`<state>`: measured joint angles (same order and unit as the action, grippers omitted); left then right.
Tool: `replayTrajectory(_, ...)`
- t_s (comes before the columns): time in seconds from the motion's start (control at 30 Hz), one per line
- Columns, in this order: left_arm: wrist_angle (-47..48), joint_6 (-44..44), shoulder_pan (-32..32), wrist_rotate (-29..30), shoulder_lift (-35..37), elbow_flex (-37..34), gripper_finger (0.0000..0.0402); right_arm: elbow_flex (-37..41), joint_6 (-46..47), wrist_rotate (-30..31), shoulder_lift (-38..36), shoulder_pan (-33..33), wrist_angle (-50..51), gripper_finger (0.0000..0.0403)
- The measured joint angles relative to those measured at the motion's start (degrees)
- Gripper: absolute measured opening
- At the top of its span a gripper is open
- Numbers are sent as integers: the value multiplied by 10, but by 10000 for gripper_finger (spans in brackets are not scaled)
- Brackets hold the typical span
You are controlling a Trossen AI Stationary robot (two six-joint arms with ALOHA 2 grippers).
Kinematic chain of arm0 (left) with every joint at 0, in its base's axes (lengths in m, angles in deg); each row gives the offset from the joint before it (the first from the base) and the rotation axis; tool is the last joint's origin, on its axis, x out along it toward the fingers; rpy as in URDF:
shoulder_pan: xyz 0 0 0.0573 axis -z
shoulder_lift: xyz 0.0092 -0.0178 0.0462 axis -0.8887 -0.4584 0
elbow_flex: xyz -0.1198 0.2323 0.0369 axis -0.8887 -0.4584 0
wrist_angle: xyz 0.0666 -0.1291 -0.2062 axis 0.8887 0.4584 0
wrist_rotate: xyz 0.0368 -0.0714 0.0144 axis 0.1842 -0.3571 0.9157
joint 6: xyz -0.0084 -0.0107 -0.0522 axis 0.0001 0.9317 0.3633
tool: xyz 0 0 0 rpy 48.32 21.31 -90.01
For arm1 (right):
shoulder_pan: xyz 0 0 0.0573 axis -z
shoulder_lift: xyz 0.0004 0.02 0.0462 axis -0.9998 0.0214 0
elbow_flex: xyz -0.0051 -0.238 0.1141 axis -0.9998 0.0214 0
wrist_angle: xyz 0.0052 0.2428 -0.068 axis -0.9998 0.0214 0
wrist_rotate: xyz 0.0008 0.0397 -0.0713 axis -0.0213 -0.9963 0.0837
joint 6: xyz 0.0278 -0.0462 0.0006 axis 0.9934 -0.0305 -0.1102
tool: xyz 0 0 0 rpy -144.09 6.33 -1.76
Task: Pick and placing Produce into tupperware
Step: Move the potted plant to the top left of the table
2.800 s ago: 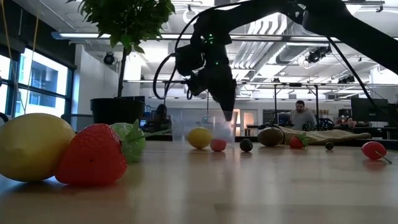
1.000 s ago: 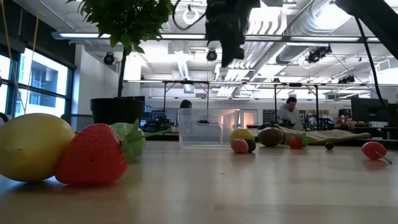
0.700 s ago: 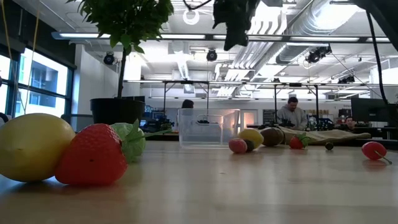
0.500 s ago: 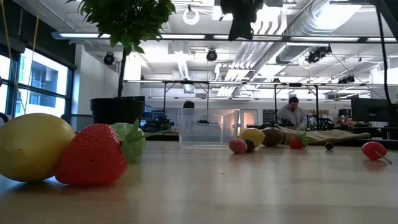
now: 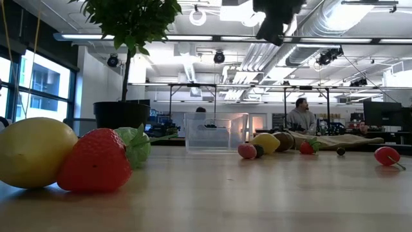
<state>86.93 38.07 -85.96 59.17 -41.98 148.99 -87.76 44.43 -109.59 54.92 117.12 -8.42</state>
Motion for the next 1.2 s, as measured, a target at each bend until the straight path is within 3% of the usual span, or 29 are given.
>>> replayTrajectory(0.07,0,-7,0,-34,11,0,0,49,11,0,-33,0,-24,0)
replayTrajectory(0.13,-6,-33,0,-110,17,0,0,93,26,-1,-65,0,-47,0)
replayTrajectory(0.3,-20,-60,1,-450,17,0,0,163,49,-1,-127,2,-95,0)
replayTrajectory(0.33,-13,-60,1,-495,15,0,0,168,51,-1,-135,2,-98,0)
replayTrajectory(0.43,20,-49,2,-546,14,0,0,174,55,4,-155,1,-102,0)
replayTrajectory(0.57,81,-14,44,-504,5,0,0,174,74,9,-169,1,-105,0)
replayTrajectory(0.73,83,2,164,-425,-9,-1,0,174,77,22,-173,1,-105,0)
replayTrajectory(1.0,153,71,409,-179,-77,0,0,174,74,37,-172,1,-111,0)
replayTrajectory(1.2,208,124,529,-44,-168,0,0,174,74,37,-172,2,-109,0)
